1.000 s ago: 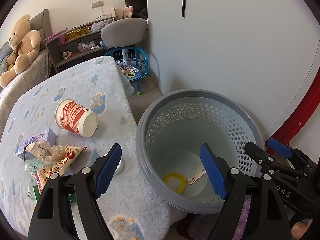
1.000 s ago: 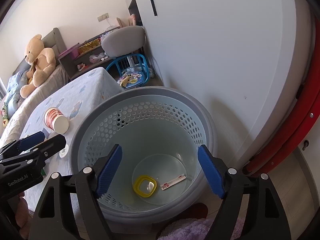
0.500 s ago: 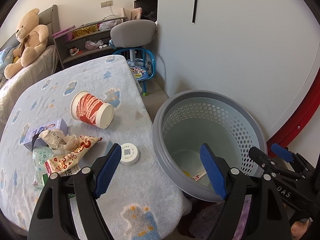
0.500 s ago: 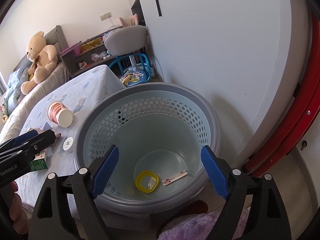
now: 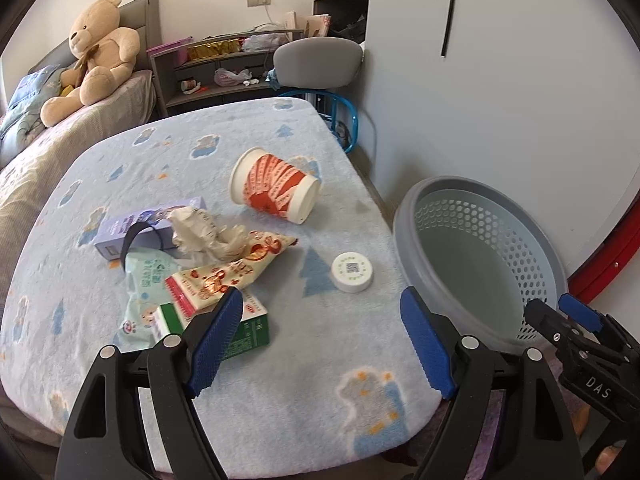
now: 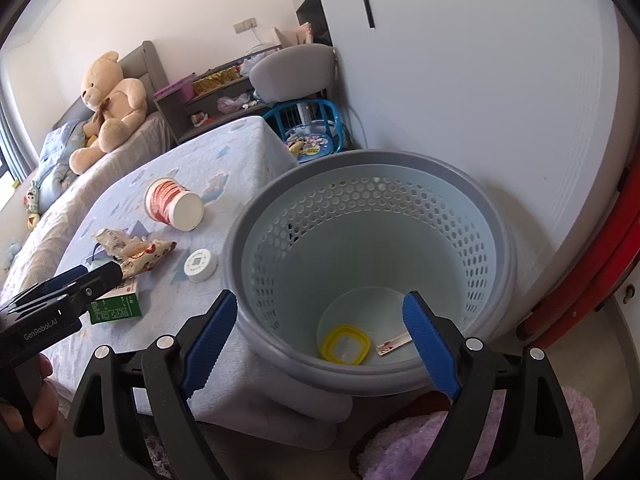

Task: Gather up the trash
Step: 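Move both open grippers back from the basket toward the table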

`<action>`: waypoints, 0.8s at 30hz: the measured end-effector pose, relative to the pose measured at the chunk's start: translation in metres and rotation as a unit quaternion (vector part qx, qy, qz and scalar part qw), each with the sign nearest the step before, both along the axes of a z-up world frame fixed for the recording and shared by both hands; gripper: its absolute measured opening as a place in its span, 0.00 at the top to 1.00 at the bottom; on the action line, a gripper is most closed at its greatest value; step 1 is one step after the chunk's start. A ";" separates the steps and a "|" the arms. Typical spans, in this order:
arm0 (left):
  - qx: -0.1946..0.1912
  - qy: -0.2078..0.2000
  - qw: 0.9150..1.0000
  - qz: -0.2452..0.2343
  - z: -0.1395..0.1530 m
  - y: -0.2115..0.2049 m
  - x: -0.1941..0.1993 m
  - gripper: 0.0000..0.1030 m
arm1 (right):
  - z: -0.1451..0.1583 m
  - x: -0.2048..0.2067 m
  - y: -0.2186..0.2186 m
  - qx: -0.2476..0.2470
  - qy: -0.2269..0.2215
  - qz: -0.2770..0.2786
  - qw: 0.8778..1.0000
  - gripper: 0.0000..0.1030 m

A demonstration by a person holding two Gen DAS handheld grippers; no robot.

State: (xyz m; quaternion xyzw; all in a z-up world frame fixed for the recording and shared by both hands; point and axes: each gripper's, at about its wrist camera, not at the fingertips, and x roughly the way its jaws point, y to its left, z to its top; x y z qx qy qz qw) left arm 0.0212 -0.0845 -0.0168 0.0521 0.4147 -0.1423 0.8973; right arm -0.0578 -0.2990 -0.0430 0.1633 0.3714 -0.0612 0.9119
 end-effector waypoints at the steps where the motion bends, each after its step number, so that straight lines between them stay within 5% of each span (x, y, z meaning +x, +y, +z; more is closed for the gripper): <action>1: 0.002 0.001 1.000 0.006 -0.001 0.007 0.000 0.25 | 0.001 0.001 0.006 0.000 -0.001 0.006 1.000 0.19; 24: 0.003 -0.014 0.988 0.154 0.004 0.164 -0.006 0.25 | 0.008 0.058 0.143 -0.017 0.000 0.151 0.988 0.13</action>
